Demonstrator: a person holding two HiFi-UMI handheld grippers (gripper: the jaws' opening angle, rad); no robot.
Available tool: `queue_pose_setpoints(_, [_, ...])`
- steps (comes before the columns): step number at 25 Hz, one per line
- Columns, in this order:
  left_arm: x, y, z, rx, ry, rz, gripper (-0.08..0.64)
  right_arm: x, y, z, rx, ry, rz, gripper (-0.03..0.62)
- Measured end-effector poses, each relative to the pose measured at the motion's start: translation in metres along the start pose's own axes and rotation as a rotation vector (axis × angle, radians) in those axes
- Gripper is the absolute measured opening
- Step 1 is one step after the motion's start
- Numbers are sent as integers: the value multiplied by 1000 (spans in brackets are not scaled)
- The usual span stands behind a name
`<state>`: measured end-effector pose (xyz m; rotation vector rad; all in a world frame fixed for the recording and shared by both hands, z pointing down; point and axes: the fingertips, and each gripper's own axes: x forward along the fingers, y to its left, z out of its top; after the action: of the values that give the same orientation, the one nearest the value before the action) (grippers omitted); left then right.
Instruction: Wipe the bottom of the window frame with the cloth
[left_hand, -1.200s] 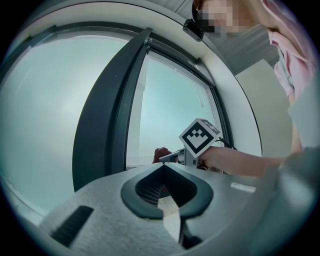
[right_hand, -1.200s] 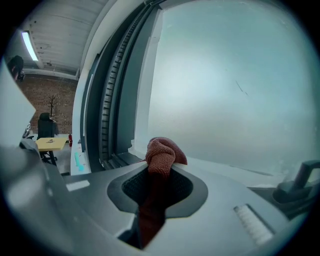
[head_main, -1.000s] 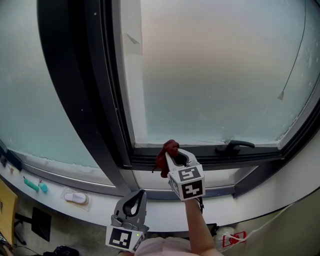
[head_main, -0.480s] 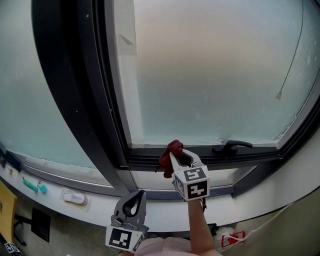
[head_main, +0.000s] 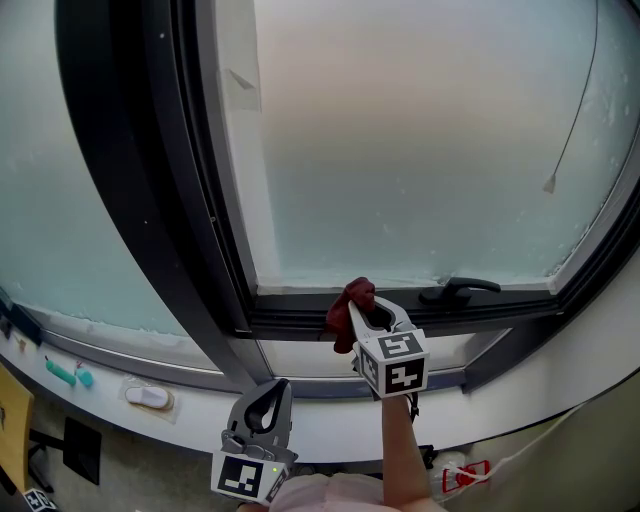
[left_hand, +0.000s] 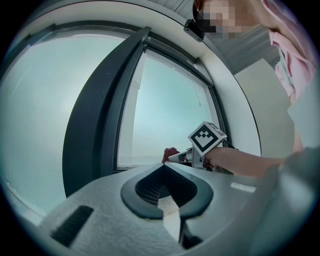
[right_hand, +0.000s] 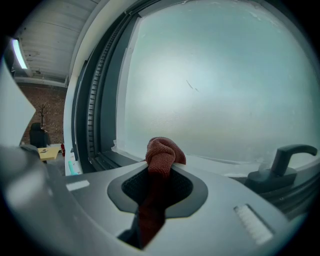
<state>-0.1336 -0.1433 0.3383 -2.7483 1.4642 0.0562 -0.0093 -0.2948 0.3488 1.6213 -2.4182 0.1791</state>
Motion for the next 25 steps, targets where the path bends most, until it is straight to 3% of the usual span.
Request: queue_pose_setpoints(25, [7, -20, 1, 10, 0, -23, -6, -27, -62, -9, 56, -19, -99, 74])
